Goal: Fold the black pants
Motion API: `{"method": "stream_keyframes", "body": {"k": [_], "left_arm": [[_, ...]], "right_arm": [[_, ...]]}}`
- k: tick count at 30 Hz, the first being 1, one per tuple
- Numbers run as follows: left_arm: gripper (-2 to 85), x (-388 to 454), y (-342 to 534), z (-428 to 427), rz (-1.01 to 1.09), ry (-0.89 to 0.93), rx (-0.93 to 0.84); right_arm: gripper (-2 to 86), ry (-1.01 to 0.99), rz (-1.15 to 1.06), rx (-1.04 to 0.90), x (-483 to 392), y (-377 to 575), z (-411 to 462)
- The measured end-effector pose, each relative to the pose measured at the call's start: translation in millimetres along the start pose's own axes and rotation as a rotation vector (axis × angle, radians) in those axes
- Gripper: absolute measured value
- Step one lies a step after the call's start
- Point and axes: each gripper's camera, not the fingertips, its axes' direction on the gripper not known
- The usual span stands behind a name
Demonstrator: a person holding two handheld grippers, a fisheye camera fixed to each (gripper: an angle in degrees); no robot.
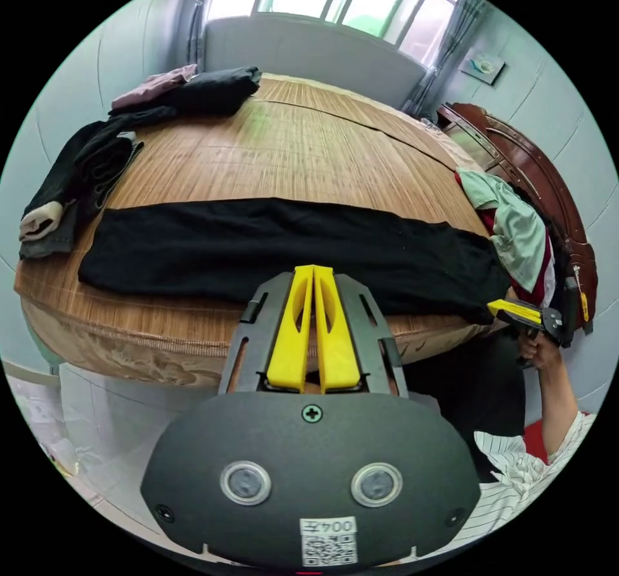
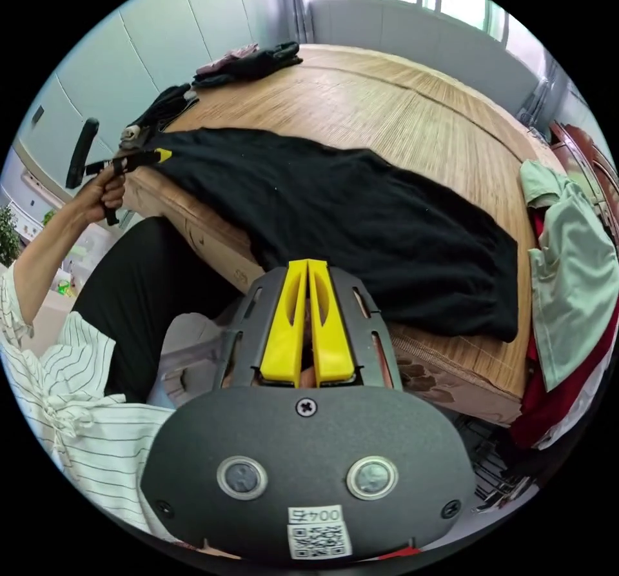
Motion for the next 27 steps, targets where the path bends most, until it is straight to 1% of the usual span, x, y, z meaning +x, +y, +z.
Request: {"method": "stream_keyframes", "body": {"k": [2, 3, 4, 5, 6, 7, 9, 10, 12, 13, 15, 17, 20, 24, 27], "left_arm": [[0.1, -32.1, 9.1, 5.3, -0.061, -0.017, 0.006], [0.1, -53.8, 13.8, 12.4, -0.099, -0.024, -0.016], [0.1, -63.8, 15.9, 17.2, -0.112, -0.027, -0.038], [0.2, -81.4, 19.8, 25.9, -0.126, -0.012, -0.089], [0.2, -94.8, 24.4, 24.6, -0.14, 0.019, -0.072], [0.3, -100.9, 27.2, 21.1, -0.15, 0.014, -0.051], [0.6, -126.8, 41.4, 6.5, -0.165, -0.017, 0.046], [0.7, -136.6, 45.9, 4.5, -0.184, -0.007, 0.066], [1.6, -191.2, 70.2, 3.7, -0.348, 0.126, 0.133], [2.0, -206.6, 77.5, 5.2, -0.397, 0.166, 0.147], [3.9, -264.2, 110.0, 14.0, -0.588, 0.294, 0.202], [5.8, -297.6, 133.1, 18.5, -0.69, 0.354, 0.267], [7.4, -337.1, 157.2, 24.9, -0.768, 0.372, 0.344], [8.9, -386.2, 180.5, 51.9, -0.925, 0.546, 0.419], [9.4, -407.2, 187.0, 64.3, -0.968, 0.548, 0.414]], "right_arm": [[-0.6, -0.01, 0.054, 0.106, 2.7, 2.1, -19.5], [-0.6, -0.029, 0.067, 0.117, 4.4, 2.4, -20.2], [-0.6, -0.069, 0.075, 0.081, 7.8, 1.3, -12.3], [-0.6, -0.083, 0.08, -0.013, 11.5, -0.8, 4.5], [-0.6, -0.073, 0.091, -0.048, 13.4, -0.5, 11.4], [-0.6, -0.07, 0.108, -0.032, 16.1, 3.7, 11.7], [-0.7, -0.12, 0.154, 0.051, 22.9, 12.0, -4.7], [-0.7, -0.161, 0.193, 0.098, 29.4, 18.3, -15.6], [-0.7, -0.234, 0.252, 0.16, 39.8, 29.9, -28.0], [-0.7, -0.294, 0.295, 0.189, 47.1, 38.3, -32.0], [-0.7, -0.388, 0.353, 0.226, 55.8, 51.6, -32.6], [-0.7, -0.455, 0.396, 0.242, 58.8, 66.0, -29.5], [-0.7, -0.457, 0.388, 0.225, 51.6, 72.7, -28.0], [-0.7, -0.459, 0.361, 0.2, 42.4, 68.4, -28.4], [-0.7, -0.457, 0.348, 0.201, 36.4, 61.9, -32.3]]}}
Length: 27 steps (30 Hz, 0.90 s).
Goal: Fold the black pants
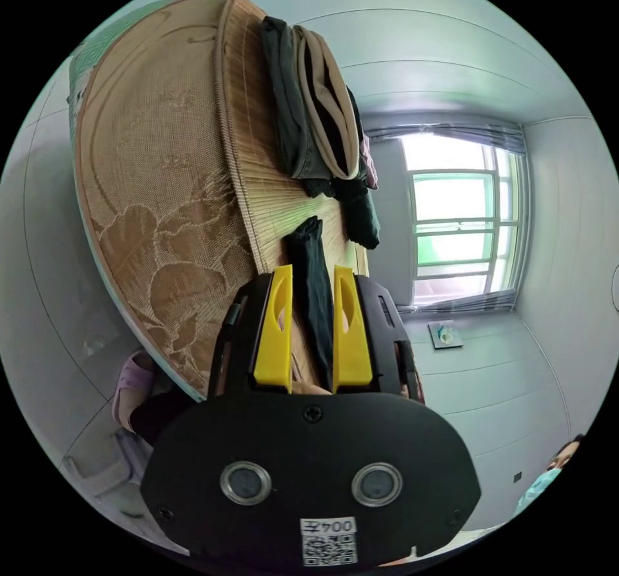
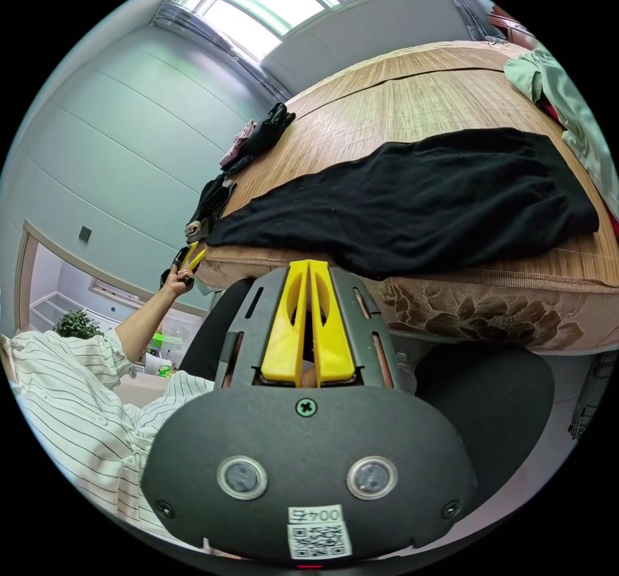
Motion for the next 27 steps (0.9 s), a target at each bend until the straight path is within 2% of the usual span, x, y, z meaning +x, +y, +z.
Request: {"method": "stream_keyframes", "body": {"k": [12, 20, 27], "left_arm": [[9.2, -21.2, -37.1, 21.9, 0.028, -0.034, -0.055], [9.5, -18.0, -49.4, 35.1, 0.074, 0.02, -0.092], [6.5, 10.5, -51.4, 46.7, 0.165, -0.088, -0.11]], "right_arm": [[-0.7, -0.016, -0.025, -0.012, -24.6, -7.3, 5.3], [-0.7, -0.033, -0.053, -0.035, -48.3, -12.5, 15.0], [-0.7, -0.046, -0.099, -0.06, -75.7, -25.0, 29.0]]}}
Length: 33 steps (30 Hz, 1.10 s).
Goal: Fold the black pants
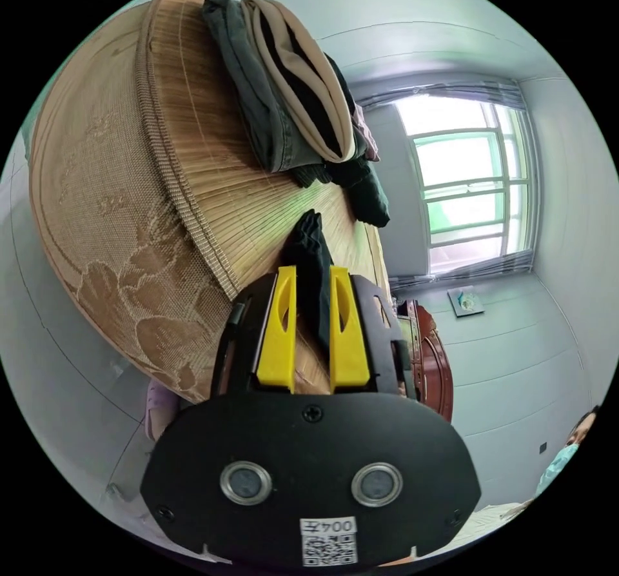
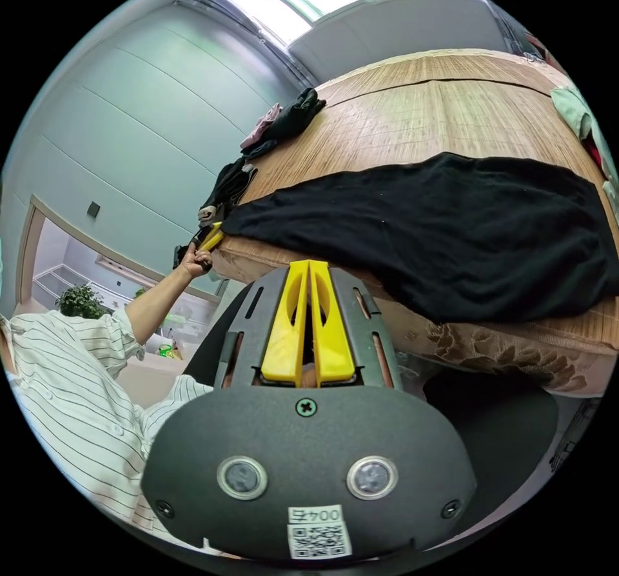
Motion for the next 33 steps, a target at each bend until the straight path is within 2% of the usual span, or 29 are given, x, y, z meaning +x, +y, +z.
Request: {"method": "stream_keyframes", "body": {"k": [4, 7, 13, 22, 33], "left_arm": [[4.1, 19.5, -2.2, 2.0, 0.043, -0.038, -0.001], [3.3, 39.2, -2.6, -3.0, 0.056, 0.055, 0.024], [2.9, 134.3, -0.1, -7.6, 0.224, 0.134, -0.011], [2.8, 361.9, 41.0, 1.9, 0.551, 0.243, -0.144], [2.8, 624.0, 177.2, 69.5, 0.816, 0.248, -0.287]], "right_arm": [[-0.7, -0.025, -0.03, -0.017, -21.4, -12.9, 13.1], [-0.7, -0.028, -0.06, -0.031, -36.7, -19.5, 18.1], [-0.7, -0.035, -0.083, -0.039, -51.4, -26.6, 15.9], [-0.6, -0.024, -0.038, 0.032, -29.2, -18.2, -40.1], [2.1, -0.064, 0.119, 0.208, 61.2, -1.5, -164.5]]}}
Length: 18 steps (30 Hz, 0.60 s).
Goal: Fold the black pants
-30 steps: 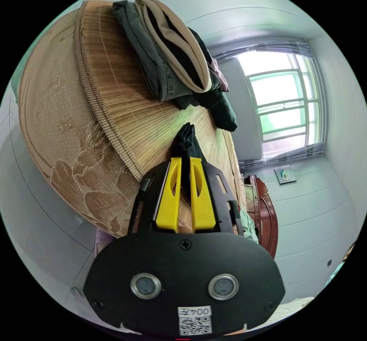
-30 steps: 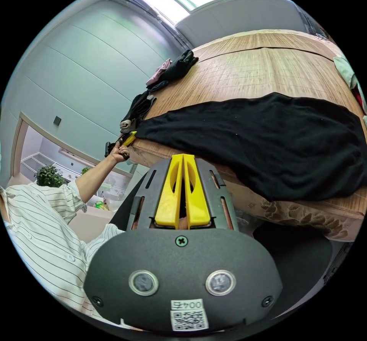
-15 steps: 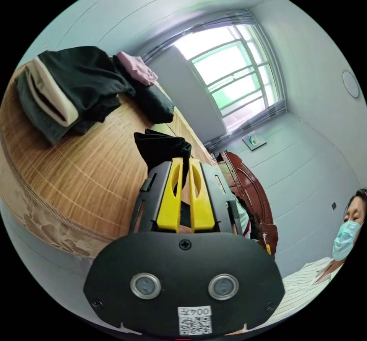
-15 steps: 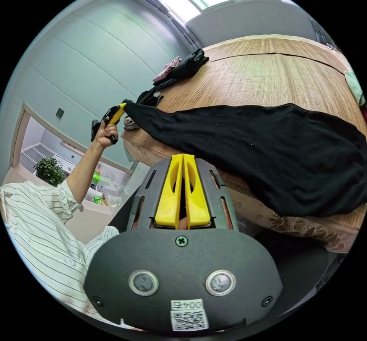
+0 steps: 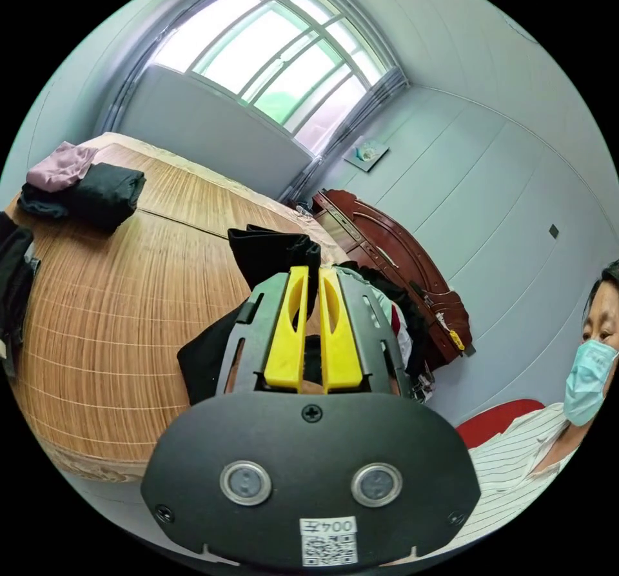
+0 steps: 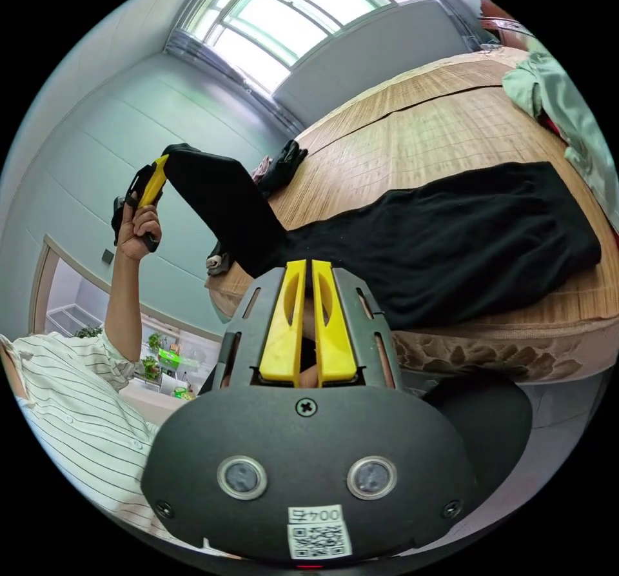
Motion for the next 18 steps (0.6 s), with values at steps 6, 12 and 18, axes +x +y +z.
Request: {"method": "stream_keyframes", "body": {"k": [6, 12, 18], "left_arm": [[3.0, 128.7, -21.4, 99.7, 0.14, -0.072, -0.03], [4.2, 230.2, 28.1, 230.8, 0.291, -0.165, -0.152], [8.9, 293.5, 114.2, 363.7, 0.56, -0.287, -0.49]], "right_arm": [[-0.3, 0.005, 0.092, 0.127, 64.0, 8.6, -89.4], [-0.7, 0.04, 0.175, 0.206, 129.2, 21.1, -159.8], [-0.6, 0.075, 0.237, 0.247, 172.6, 30.4, -198.6]]}}
